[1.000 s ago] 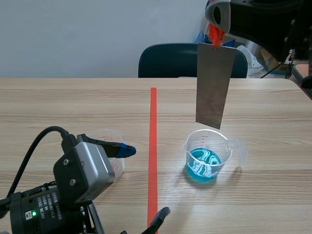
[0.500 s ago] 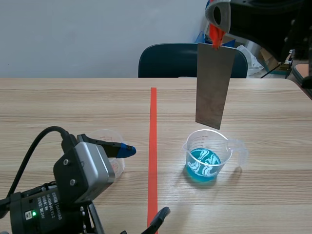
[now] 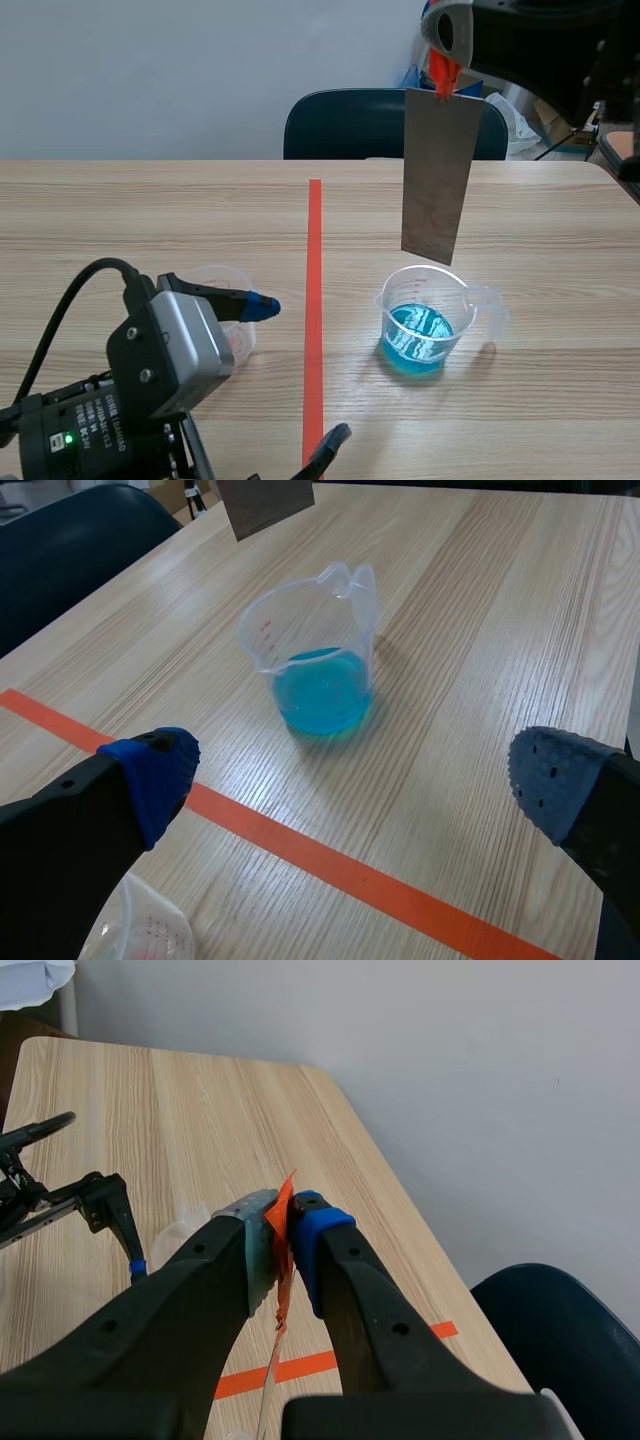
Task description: Do the redox reaction experiment
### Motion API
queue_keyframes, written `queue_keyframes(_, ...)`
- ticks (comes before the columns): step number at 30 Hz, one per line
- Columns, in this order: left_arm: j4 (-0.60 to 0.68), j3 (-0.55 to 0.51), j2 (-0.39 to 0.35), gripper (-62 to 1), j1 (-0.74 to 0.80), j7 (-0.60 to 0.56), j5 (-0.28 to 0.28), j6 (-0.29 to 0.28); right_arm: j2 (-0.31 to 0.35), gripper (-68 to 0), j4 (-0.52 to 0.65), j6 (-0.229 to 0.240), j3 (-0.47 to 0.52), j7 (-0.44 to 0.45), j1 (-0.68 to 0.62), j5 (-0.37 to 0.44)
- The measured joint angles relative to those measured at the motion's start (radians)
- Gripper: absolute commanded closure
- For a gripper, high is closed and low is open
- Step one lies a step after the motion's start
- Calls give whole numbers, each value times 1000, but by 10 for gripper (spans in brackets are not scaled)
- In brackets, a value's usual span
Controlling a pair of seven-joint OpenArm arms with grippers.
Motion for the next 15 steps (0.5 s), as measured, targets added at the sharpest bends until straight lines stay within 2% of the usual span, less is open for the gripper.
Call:
queue_keyframes(13, 0, 0, 0, -623, 0, -15, 0, 0, 0, -6, 0, 0, 0, 0, 0, 0)
queue_keyframes(15, 0, 0, 0, -623, 0, -16, 15, -1, 0, -6, 0, 0, 0, 0, 0, 0)
